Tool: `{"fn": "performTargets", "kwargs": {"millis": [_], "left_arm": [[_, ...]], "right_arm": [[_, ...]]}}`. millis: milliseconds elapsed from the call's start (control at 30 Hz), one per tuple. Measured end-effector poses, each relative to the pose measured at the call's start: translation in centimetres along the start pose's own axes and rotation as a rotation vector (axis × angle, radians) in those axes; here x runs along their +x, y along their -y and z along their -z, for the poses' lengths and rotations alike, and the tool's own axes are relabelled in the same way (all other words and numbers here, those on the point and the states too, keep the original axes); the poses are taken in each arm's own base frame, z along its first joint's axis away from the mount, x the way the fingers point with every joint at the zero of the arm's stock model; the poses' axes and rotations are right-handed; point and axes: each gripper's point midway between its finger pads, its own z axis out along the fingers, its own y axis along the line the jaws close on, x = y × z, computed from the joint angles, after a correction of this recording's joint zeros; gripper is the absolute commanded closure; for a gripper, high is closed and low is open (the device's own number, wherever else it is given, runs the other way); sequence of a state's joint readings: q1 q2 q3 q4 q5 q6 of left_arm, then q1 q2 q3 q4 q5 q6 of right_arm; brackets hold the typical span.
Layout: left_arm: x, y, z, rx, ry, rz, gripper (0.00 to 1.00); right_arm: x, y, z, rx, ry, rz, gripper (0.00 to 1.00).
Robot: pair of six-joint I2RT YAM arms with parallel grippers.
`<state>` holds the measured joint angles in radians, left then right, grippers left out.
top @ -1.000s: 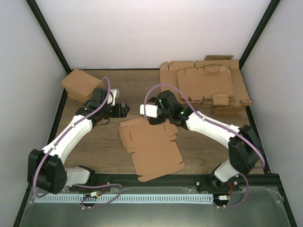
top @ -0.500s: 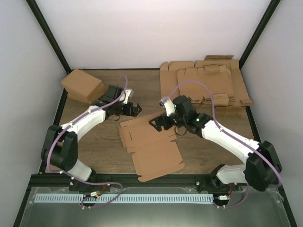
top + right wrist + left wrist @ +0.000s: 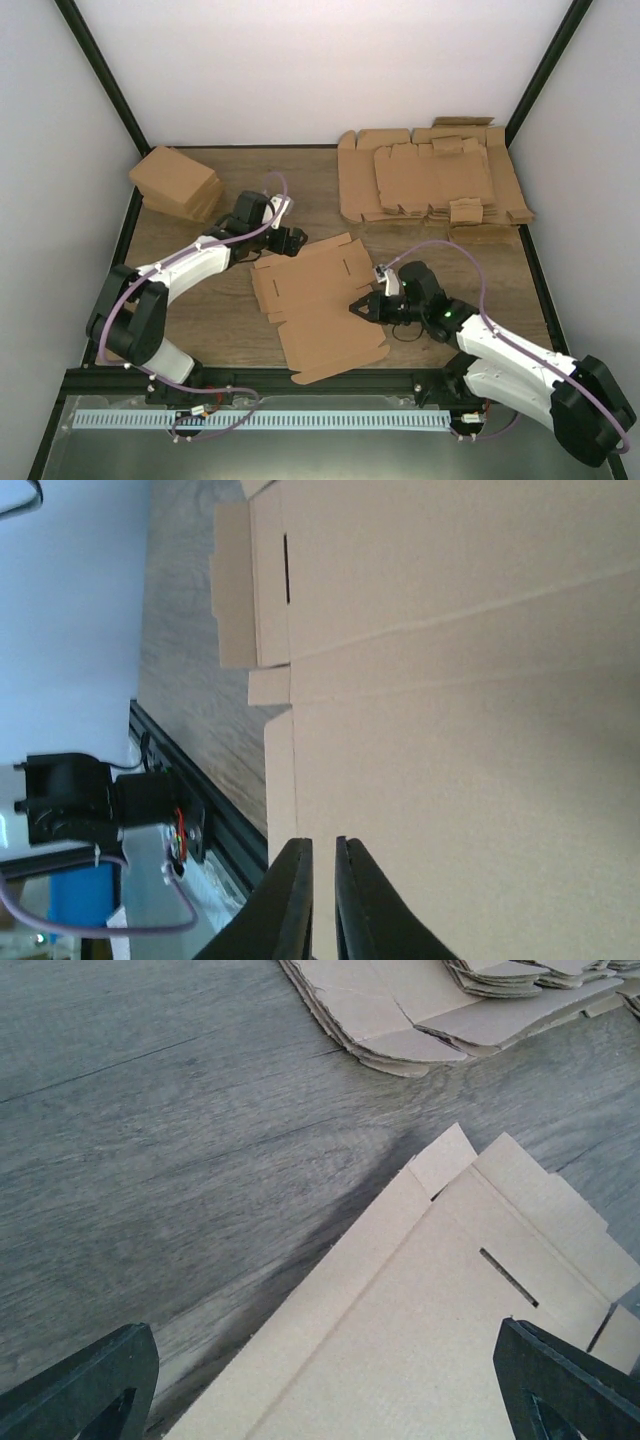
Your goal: Fold the paper box
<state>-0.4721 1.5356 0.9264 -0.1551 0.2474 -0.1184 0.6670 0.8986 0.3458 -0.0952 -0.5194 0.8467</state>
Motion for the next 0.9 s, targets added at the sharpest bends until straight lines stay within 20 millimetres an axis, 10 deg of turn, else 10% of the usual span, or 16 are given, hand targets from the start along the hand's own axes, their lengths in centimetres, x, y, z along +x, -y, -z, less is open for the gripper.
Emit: {"fn": "performTargets", "kwargs": {"millis": [900], "left_arm": [[4.2, -0.8, -6.6, 0.064, -0.237, 0.007, 0.08]], "right_arm": [[6.0, 4.3, -4.0, 0.09, -0.301, -0.077, 0.99]]}}
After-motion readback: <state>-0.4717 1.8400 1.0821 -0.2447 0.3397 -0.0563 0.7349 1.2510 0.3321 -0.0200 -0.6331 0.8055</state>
